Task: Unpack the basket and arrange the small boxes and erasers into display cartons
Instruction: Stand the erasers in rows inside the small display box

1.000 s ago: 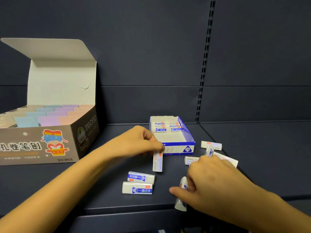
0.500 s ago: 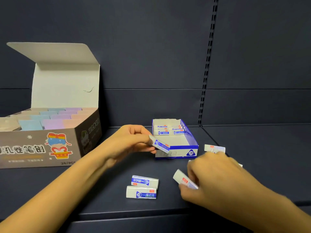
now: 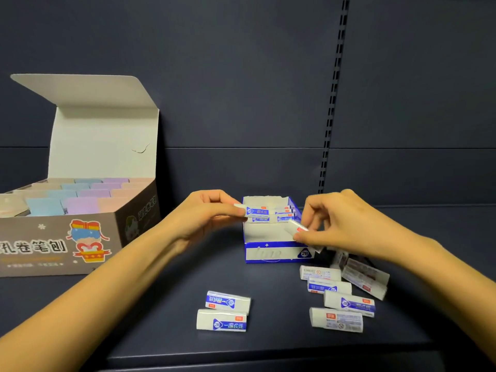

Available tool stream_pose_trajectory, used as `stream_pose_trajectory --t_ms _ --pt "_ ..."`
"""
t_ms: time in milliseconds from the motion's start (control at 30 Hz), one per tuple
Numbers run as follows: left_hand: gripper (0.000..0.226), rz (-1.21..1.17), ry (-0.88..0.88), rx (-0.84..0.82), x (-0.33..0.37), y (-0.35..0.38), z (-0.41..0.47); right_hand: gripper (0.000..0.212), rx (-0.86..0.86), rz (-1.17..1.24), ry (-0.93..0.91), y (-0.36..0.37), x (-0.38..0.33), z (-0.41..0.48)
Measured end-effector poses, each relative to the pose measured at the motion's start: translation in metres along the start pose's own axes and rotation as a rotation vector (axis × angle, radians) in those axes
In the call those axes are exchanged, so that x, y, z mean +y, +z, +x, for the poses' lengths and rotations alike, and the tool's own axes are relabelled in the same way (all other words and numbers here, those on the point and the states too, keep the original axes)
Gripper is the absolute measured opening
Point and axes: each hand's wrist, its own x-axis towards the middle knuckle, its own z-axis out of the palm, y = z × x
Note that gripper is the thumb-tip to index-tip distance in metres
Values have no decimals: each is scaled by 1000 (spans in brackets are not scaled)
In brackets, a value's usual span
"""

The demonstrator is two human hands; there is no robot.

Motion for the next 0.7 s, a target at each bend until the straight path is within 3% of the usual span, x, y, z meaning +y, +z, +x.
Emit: stream_pose_trajectory --t_ms 300,700 --pt "8 323 45 51 -9 7 46 17 -56 90 4 3 37 50" --pt "9 484 -31 -12 -29 7 68 21 -211 4 41 15 63 89"
